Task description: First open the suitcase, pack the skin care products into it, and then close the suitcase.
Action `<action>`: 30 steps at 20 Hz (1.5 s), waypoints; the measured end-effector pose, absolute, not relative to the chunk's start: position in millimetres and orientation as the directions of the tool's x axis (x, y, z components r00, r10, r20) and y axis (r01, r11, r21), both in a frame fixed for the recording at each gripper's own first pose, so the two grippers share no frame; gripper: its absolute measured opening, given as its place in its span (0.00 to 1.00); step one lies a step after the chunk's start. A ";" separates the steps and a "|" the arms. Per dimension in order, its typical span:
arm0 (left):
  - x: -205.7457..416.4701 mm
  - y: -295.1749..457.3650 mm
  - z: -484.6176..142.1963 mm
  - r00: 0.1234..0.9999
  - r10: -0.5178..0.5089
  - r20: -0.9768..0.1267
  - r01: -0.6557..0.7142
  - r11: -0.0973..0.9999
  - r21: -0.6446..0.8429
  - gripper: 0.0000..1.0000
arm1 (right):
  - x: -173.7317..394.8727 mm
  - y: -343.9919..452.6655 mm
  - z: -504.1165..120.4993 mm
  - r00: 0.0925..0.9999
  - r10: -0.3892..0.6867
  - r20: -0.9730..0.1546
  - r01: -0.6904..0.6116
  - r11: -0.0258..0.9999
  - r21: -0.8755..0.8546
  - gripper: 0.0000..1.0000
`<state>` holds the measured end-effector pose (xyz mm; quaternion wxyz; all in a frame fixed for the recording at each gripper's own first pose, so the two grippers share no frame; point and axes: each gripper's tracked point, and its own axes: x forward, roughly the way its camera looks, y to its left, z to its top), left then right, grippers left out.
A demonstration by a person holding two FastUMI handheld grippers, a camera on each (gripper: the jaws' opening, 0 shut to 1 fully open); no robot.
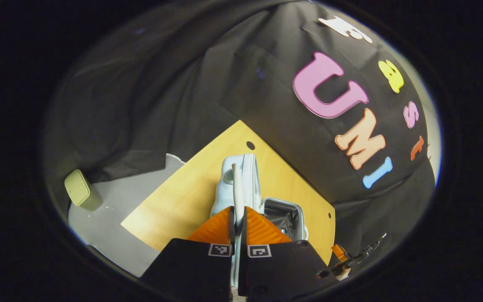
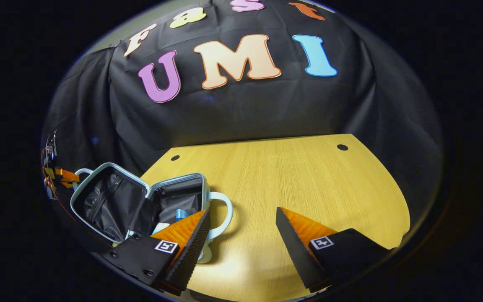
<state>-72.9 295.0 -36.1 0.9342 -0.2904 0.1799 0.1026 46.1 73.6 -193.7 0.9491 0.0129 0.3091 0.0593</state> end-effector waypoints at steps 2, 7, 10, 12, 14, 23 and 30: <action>-64.4 262.8 -11.0 0.924 0.055 -0.379 -0.246 0.843 -0.478 0.00 | 43.7 62.1 -193.0 0.808 0.113 -0.579 -0.086 0.994 0.073 0.98; -14.7 162.8 18.6 0.932 -0.080 -0.353 -0.081 0.904 -0.419 0.00 | 39.7 22.6 -184.5 0.826 0.091 -0.557 -0.037 0.994 0.107 0.98; 14.1 95.9 20.8 0.915 -0.224 -0.337 0.046 0.885 -0.463 0.00 | 35.9 -8.4 -174.9 0.839 0.058 -0.541 0.000 0.994 0.106 0.94; 32.9 59.9 11.9 0.891 -0.299 -0.341 0.100 0.863 -0.495 0.00 | 34.1 -27.4 -167.5 0.848 0.034 -0.529 0.023 0.995 0.100 0.94; 50.8 26.4 -0.4 0.862 -0.366 -0.350 0.144 0.840 -0.524 0.00 | 28.9 -44.7 -162.9 0.852 0.005 -0.523 0.043 0.996 0.081 0.98; 122.9 -77.2 -120.1 0.701 -0.440 -0.561 0.140 0.857 -0.496 0.00 | 20.7 -68.4 -147.9 0.869 -0.042 -0.493 0.074 0.996 0.046 0.98; 139.2 -88.2 -184.2 0.618 -0.320 -0.718 0.069 0.932 -0.356 0.01 | 21.6 -63.5 -148.7 0.872 -0.022 -0.488 0.058 0.997 0.060 0.98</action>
